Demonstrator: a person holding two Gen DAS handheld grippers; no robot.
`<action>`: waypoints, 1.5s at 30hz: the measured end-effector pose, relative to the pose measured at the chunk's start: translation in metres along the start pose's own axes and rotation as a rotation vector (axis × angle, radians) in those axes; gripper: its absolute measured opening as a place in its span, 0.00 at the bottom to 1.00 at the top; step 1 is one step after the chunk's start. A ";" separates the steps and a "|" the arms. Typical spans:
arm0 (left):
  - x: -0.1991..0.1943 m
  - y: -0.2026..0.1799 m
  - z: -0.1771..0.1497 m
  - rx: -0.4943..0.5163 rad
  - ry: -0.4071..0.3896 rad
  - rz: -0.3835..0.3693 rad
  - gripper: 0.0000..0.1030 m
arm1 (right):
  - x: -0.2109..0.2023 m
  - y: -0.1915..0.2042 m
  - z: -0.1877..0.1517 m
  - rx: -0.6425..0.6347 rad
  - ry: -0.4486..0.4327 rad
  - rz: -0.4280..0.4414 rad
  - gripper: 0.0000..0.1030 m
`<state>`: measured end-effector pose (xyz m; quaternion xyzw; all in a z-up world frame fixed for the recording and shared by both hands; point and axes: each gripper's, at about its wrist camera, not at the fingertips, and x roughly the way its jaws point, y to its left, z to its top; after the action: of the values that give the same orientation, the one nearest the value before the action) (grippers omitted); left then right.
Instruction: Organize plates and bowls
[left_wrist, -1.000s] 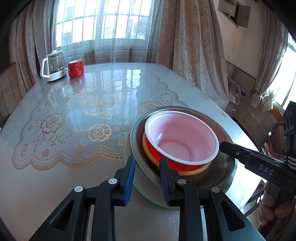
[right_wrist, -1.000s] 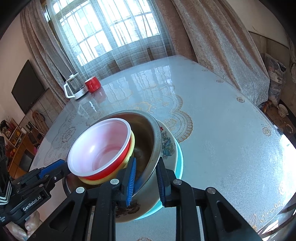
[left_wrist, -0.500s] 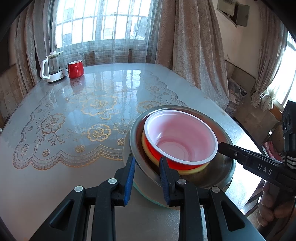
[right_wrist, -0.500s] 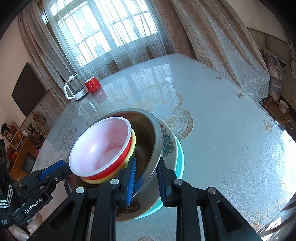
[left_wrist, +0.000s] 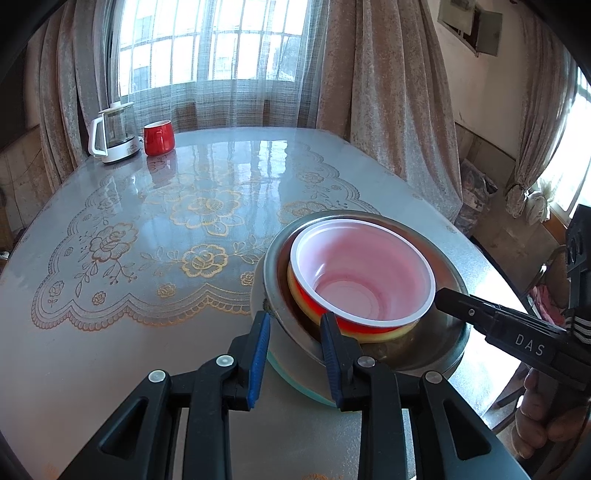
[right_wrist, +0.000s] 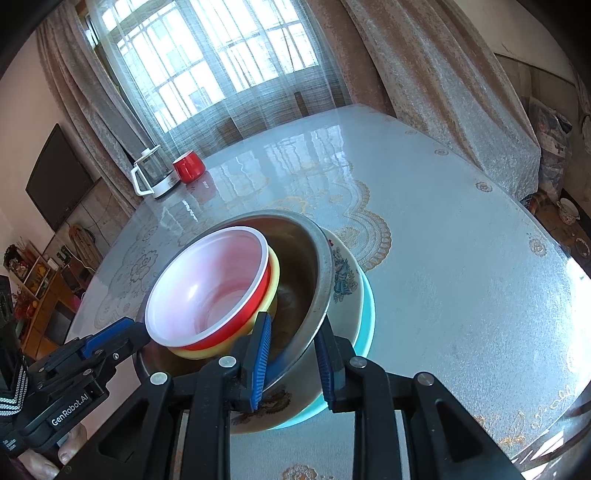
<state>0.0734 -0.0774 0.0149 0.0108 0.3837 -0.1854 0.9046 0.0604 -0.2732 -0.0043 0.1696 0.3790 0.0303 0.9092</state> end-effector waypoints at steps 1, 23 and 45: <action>-0.001 0.000 0.000 0.001 -0.004 0.006 0.28 | 0.000 0.000 0.000 0.002 0.000 0.001 0.25; -0.028 0.006 -0.019 -0.017 -0.062 0.126 0.44 | -0.030 0.017 -0.006 -0.041 -0.112 -0.090 0.38; -0.048 0.012 -0.037 -0.061 -0.122 0.227 0.49 | -0.039 0.047 -0.021 -0.118 -0.220 -0.184 0.39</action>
<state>0.0218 -0.0443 0.0209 0.0152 0.3297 -0.0704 0.9413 0.0212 -0.2297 0.0242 0.0826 0.2887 -0.0498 0.9525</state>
